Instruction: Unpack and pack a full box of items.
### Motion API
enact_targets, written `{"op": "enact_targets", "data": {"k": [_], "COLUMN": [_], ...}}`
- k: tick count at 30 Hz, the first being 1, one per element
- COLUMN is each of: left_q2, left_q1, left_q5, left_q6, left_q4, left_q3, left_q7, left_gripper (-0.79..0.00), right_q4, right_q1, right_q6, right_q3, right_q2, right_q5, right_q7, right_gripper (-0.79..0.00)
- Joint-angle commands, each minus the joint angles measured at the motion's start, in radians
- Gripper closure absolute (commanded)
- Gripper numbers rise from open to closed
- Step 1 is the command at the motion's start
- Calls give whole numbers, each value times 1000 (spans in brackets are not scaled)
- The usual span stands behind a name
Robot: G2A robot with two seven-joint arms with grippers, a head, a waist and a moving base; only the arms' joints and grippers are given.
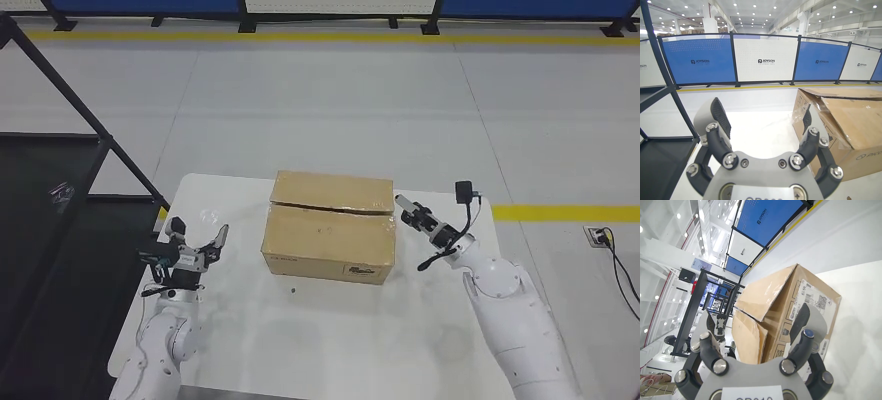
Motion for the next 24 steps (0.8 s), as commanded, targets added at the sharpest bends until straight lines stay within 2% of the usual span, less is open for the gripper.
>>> {"op": "enact_targets", "data": {"k": [1, 6, 17, 24], "left_q2": [0, 0, 1, 1], "left_q1": [0, 11, 52, 64], "left_q5": [0, -12, -97, -96], "left_q6": [0, -13, -64, -69], "left_q4": [0, -21, -91, -113], "left_q3": [0, 1, -28, -28], "left_q7": [1, -13, -56, -68], "left_gripper": [-785, -785, -785, -785], "right_q4": [0, -19, 16, 51], "right_q1": [0, -17, -17, 8], "right_q6": [0, 4, -113, -124], "right_q3": [0, -1, 20, -11], "right_q2": [0, -1, 14, 14], "right_q5": [0, 39, 254, 288], "right_q7": [1, -4, 206, 253], "right_gripper": [-785, -785, -785, -785]}}
